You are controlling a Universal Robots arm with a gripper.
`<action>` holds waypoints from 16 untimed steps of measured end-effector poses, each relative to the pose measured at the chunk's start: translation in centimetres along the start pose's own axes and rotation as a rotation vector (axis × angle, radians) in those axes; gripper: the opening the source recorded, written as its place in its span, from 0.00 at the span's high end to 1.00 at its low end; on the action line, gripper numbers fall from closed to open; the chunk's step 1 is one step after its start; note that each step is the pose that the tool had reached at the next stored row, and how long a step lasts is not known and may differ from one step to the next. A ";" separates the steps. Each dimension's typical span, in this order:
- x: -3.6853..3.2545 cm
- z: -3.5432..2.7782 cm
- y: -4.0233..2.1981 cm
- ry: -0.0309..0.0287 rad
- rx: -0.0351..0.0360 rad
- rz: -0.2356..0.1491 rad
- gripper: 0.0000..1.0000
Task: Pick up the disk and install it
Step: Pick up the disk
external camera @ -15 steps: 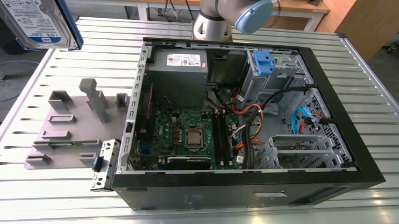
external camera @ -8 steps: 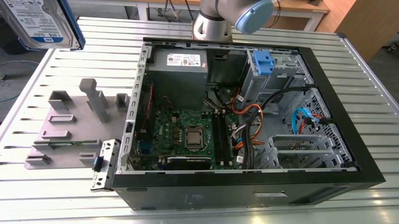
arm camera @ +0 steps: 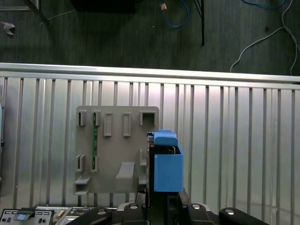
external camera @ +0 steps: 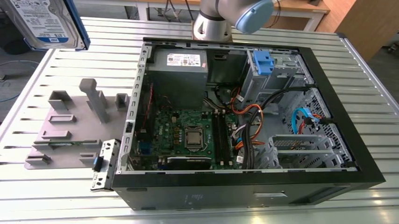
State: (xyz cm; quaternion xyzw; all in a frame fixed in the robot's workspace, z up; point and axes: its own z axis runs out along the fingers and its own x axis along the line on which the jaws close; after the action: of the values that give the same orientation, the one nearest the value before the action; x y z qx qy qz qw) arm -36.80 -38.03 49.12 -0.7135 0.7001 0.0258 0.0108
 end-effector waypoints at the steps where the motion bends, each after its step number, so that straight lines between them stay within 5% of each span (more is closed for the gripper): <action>1: 0.00 0.00 -0.12 0.0000 0.0000 0.000 0.65; 16: 0.04 -0.04 -1.87 0.0000 -0.0001 0.000 0.65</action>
State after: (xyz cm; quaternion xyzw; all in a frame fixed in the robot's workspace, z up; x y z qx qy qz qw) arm -34.93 -38.03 49.12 -0.7135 0.7001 0.0258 0.0107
